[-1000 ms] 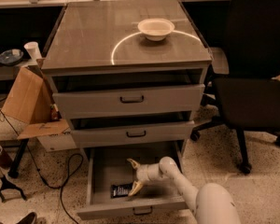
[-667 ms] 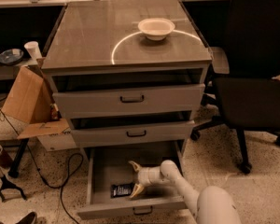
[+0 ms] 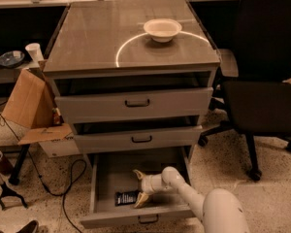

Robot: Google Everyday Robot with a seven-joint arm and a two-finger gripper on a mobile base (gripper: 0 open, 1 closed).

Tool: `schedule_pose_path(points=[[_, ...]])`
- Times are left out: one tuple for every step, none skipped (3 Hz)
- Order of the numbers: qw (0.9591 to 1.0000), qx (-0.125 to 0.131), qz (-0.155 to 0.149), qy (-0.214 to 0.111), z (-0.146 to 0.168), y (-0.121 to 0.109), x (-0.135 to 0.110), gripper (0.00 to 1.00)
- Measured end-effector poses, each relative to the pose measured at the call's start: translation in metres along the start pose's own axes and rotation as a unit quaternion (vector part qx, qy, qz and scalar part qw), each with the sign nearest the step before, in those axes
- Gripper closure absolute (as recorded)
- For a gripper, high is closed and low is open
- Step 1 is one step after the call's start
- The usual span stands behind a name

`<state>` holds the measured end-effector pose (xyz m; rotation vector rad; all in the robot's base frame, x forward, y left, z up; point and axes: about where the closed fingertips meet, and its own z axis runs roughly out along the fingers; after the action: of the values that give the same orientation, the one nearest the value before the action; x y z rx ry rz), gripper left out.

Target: Pick rxbar blueberry from bottom drawer and place on counter

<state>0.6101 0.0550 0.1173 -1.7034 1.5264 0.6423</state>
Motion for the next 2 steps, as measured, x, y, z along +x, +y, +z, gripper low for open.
schedule_pose_path(points=[[0.9996, -0.019, 0.01, 0.018, 0.011, 0.004, -0.001, 0.0], [0.9988, -0.036, 0.021, 0.024, 0.022, 0.008, -0.002, 0.0]])
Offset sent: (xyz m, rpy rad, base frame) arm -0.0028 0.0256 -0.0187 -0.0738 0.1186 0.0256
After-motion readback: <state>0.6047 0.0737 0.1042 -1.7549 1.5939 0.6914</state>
